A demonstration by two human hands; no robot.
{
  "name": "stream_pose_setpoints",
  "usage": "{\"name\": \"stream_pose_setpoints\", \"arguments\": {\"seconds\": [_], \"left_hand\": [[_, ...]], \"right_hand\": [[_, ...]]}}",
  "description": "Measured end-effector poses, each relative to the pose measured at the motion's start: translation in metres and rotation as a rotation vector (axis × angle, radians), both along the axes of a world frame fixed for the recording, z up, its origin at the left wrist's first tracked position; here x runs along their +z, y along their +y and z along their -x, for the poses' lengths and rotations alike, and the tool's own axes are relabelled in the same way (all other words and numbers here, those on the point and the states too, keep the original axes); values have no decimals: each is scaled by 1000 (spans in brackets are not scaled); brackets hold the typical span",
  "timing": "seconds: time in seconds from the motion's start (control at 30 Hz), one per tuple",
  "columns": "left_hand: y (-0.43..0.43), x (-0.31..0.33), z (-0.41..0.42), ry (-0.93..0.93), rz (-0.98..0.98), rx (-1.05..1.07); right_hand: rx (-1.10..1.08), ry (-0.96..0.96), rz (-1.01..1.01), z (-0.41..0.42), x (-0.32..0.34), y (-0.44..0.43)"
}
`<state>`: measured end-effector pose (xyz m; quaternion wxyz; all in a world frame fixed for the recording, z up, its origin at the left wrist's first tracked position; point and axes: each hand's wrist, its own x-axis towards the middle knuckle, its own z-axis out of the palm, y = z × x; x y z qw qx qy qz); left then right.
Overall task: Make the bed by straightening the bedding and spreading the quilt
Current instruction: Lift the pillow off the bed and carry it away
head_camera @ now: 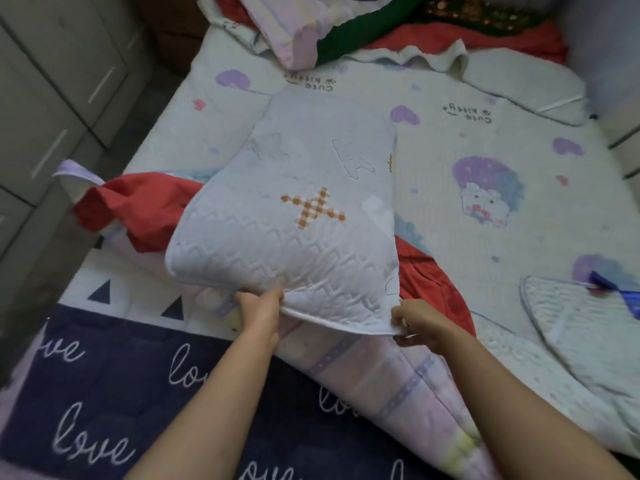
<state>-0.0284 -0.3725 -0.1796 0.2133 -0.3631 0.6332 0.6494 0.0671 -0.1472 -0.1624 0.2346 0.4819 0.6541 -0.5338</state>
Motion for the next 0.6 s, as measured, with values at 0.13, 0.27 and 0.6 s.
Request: {"name": "stream_pose_setpoints", "arguments": {"seconds": [0.13, 0.27, 0.6], "left_hand": [[-8, 11, 31, 152, 368, -132], [-9, 18, 65, 282, 663, -234], [-1, 5, 188, 430, 991, -712]], "right_hand": [[-35, 99, -45, 26, -13, 5], [-82, 240, -82, 59, -18, 15], [-154, 349, -147, 145, -44, 45]]}}
